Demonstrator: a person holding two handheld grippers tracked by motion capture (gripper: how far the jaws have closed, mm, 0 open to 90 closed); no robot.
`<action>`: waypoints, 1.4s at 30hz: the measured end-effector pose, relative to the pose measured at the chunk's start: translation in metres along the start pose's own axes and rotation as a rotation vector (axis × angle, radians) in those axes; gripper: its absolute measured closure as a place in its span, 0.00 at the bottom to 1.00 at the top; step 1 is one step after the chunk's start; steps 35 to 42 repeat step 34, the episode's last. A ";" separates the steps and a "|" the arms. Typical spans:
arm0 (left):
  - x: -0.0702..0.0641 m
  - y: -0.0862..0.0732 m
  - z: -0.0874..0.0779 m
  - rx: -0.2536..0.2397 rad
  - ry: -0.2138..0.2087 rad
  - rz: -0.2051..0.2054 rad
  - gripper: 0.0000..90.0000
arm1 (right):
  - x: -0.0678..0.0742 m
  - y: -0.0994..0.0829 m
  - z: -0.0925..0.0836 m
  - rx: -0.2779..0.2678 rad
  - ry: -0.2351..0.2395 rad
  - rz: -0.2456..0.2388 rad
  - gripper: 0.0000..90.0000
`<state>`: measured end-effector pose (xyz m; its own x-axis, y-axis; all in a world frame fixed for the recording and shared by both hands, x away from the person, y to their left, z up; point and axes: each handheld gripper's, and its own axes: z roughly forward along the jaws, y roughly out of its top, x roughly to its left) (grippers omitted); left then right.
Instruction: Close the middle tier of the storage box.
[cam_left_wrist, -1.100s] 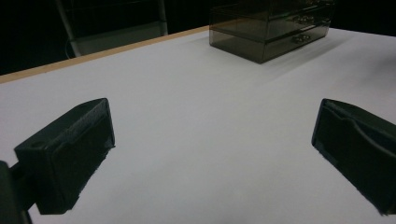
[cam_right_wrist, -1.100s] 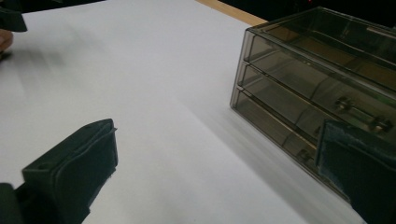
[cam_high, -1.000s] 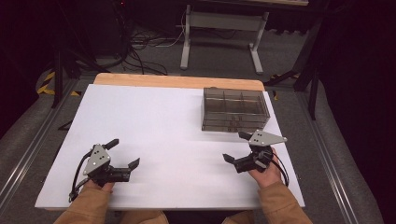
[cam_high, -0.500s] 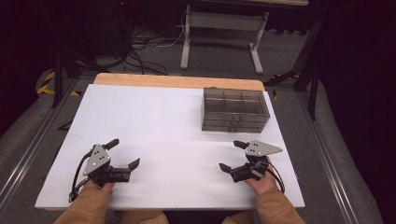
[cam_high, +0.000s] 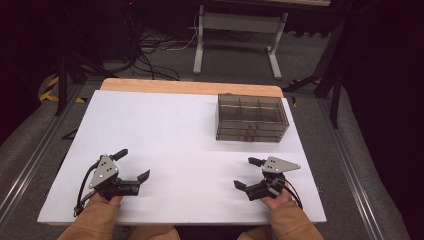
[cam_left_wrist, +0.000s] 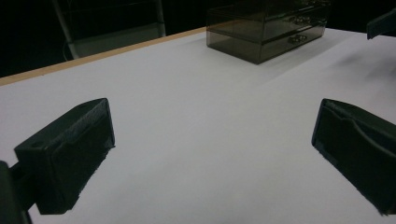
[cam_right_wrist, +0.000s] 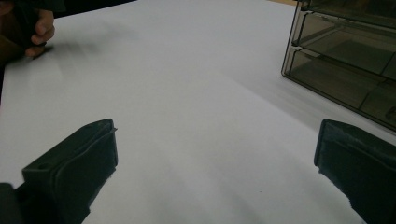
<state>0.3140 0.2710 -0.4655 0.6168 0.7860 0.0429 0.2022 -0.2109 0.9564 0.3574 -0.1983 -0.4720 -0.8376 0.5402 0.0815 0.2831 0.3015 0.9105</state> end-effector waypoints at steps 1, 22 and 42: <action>0.000 0.000 0.000 0.000 -0.001 0.001 0.00 | 0.001 -0.001 0.000 0.001 -0.002 -0.002 0.00; -0.001 0.000 0.000 0.004 -0.003 0.009 0.00 | 0.008 -0.007 0.000 -0.013 -0.030 -0.033 0.00; -0.001 0.000 0.000 0.004 -0.002 0.007 0.00 | 0.009 -0.007 0.001 -0.011 -0.036 -0.039 0.00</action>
